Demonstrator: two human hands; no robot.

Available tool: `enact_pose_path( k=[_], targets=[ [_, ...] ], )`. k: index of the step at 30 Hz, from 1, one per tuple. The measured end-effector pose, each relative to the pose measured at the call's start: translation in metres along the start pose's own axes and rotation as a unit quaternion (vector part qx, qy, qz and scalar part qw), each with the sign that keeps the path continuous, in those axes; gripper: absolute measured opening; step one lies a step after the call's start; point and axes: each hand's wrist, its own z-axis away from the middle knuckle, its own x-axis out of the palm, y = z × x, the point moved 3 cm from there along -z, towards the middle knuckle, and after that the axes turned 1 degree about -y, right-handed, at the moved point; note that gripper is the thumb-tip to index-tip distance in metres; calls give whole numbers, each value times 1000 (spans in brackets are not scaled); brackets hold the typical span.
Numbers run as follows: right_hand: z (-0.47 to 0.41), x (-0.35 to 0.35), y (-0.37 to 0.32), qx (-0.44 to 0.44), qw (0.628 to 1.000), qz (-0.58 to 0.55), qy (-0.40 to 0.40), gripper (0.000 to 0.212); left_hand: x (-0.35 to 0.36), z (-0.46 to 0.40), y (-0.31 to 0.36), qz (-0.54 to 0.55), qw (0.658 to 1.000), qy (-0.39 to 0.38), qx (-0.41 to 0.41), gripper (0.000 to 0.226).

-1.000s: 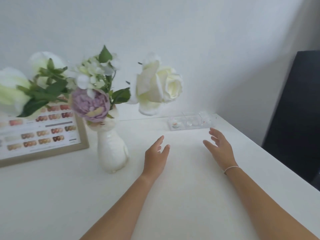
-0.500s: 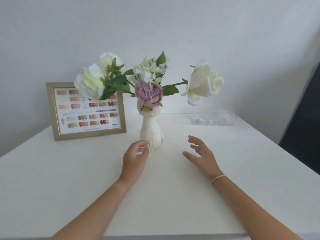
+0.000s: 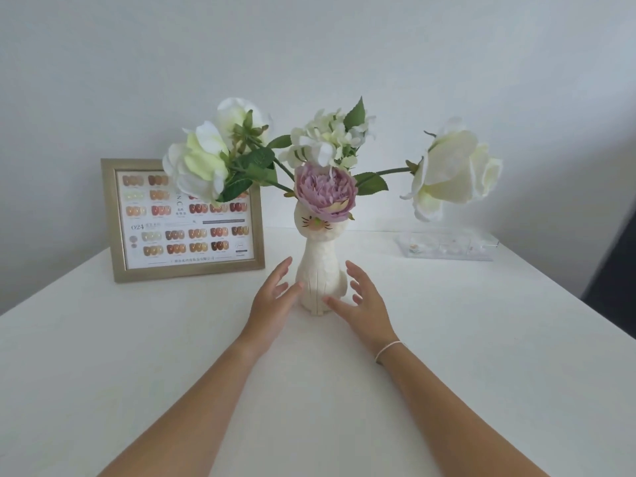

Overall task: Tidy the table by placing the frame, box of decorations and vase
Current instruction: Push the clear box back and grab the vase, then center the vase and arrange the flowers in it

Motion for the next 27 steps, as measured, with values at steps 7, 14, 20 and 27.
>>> enact_pose_path(
  k=[7, 14, 20, 27],
  targets=[
    [-20, 6, 6, -2, 999, -29, -14, 69, 4, -18, 0, 31, 997, -67, 6, 47],
    [-23, 3, 9, -3, 999, -48, -15, 63, 10, -20, 3, 36, 996, -74, 21, 44],
    [-32, -7, 15, 1, 998, -55, -1, 57, 23, -30, 2, 26, 997, -67, 19, 44],
    [-53, -21, 27, -3, 998, -64, 11, 61, 41, -54, 0, 13, 998, -58, 20, 46]
  ],
)
